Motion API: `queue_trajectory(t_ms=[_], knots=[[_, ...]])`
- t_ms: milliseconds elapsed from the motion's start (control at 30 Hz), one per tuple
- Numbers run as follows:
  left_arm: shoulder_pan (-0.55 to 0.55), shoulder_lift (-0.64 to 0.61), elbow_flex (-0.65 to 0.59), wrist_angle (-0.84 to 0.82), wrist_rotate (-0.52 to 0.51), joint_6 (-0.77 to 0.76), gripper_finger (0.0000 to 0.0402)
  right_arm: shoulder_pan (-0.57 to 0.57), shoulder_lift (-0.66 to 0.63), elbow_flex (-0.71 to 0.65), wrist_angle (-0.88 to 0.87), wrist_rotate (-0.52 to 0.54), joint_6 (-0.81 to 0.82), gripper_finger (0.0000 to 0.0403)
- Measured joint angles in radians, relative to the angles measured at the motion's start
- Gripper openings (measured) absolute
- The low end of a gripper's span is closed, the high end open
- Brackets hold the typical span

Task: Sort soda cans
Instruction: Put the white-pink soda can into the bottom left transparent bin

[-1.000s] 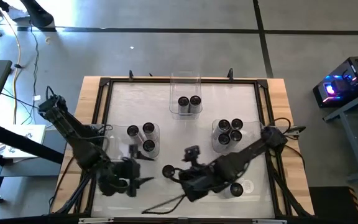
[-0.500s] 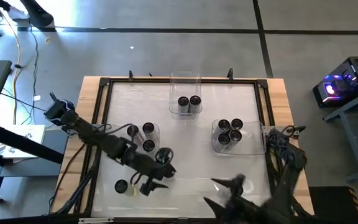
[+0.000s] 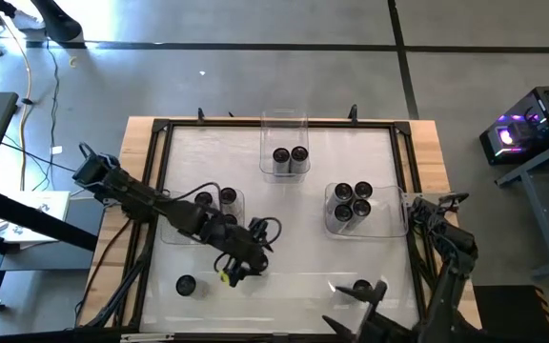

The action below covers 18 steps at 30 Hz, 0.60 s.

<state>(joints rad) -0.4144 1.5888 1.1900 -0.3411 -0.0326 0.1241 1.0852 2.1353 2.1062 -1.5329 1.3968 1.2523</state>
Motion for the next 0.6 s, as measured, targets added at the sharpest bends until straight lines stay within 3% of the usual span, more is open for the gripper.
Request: queue_trajectory(t_ms=[267, 600], knots=[[0.0, 0.044, 0.0, -0.04, -0.014, -0.016, 0.0321, -0.058, 0.0, -0.008, -0.002, -0.089, 0.0, 0.033], [-0.001, 0.087, -0.001, -0.041, -0.019, -0.053, 0.0314, -0.071, 0.0, -0.008, -0.003, -0.098, -0.018, 0.033]])
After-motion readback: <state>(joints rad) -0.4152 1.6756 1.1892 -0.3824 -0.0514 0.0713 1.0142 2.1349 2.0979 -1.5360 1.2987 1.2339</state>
